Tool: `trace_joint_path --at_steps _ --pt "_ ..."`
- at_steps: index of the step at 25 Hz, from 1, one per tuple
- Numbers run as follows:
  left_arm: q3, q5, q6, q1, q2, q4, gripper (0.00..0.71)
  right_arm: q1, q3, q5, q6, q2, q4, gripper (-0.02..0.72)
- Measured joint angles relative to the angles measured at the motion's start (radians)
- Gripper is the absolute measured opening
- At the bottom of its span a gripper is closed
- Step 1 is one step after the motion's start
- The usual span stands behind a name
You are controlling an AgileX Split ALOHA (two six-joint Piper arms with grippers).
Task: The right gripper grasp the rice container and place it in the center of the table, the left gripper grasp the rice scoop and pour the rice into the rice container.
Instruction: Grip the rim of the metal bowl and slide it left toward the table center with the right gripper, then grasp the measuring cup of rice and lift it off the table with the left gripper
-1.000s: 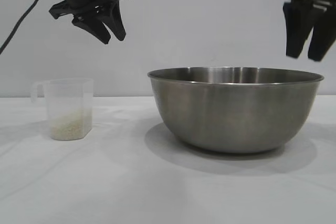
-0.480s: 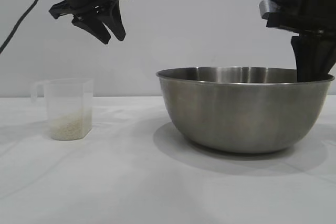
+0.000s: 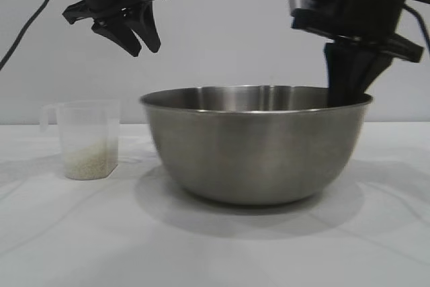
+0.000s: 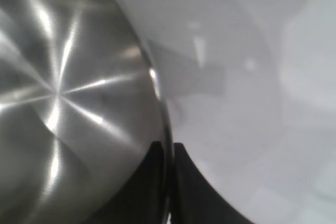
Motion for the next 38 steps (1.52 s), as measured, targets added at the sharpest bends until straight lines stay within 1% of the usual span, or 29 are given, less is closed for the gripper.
trace_joint_path --at_steps 4,5,6,7,8,9,11,14,15,16,17,19,20,24,25,26,29,32,34,35,38 --pt "0.000 0.000 0.000 0.000 0.000 0.000 0.216 0.004 0.000 -0.001 0.001 0.000 -0.002 0.000" --pt "0.000 0.000 0.000 0.000 0.000 0.000 0.216 0.004 0.000 -0.004 0.001 0.000 -0.002 0.049" --pt "0.000 0.000 0.000 0.000 0.000 0.000 0.216 0.004 0.000 -0.006 0.001 0.000 -0.002 0.049" --pt "0.000 0.000 0.000 0.000 0.000 0.000 0.216 0.004 0.000 -0.008 0.001 0.000 -0.002 0.141" --pt "0.000 0.000 0.000 0.000 0.000 0.000 0.216 0.004 0.000 -0.012 -0.001 0.000 -0.002 0.200" --pt "0.000 0.000 0.000 0.000 0.000 0.000 0.216 0.004 0.000 -0.014 -0.005 0.000 -0.002 0.255" --pt "0.000 0.000 0.000 0.000 0.000 0.000 0.216 0.004 0.000 -0.015 -0.014 -0.003 -0.002 0.329" --pt "0.000 0.001 0.000 0.000 0.000 0.000 0.216 0.004 0.005 -0.028 -0.020 -0.035 -0.014 0.326" --pt "0.000 0.001 0.000 0.000 0.000 0.000 0.216 0.004 0.017 -0.045 -0.020 -0.056 -0.016 0.326" --pt "0.000 0.001 0.000 0.000 0.000 0.000 0.216 0.004 0.032 -0.065 -0.020 -0.079 -0.020 0.351" --pt "0.000 0.001 0.000 0.000 0.000 0.000 0.216 0.004 0.058 -0.096 -0.020 -0.109 -0.022 0.351" --pt "0.000 0.004 0.000 0.000 0.000 0.000 0.216 0.004 0.124 -0.171 -0.020 -0.176 -0.023 0.351" --pt "0.000 0.004 0.000 0.000 0.000 0.000 0.216 0.006 0.175 -0.220 -0.020 -0.219 -0.030 0.351" --pt "0.000 0.007 0.000 0.000 0.000 0.004 0.216 0.013 0.444 -0.487 -0.020 -0.426 -0.081 0.351" --pt "0.000 0.008 0.000 0.000 0.000 0.004 0.216 0.013 0.511 -0.537 -0.020 -0.484 -0.093 0.351" --pt "0.000 0.008 0.000 0.000 0.000 0.004 0.216 0.013 0.560 -0.569 -0.020 -0.541 -0.101 0.351" --pt "0.000 0.010 0.000 0.000 0.000 0.004 0.216 0.016 0.704 -0.629 -0.022 -0.693 -0.119 0.351" --pt "0.000 0.011 0.000 0.000 0.000 0.006 0.216 0.018 0.827 -0.720 -0.022 -0.847 -0.109 0.351" --pt "0.000 0.015 0.000 0.000 0.000 0.006 0.216 0.018 0.885 -0.730 -0.022 -0.936 -0.096 0.351" --pt "0.000 0.017 -0.002 0.000 0.000 0.006 0.216 0.018 0.905 -0.710 -0.022 -0.980 -0.087 0.351" --pt "0.000 0.020 -0.002 0.000 0.000 0.006 0.216 0.018 0.919 -0.600 -0.022 -1.100 -0.060 0.351"
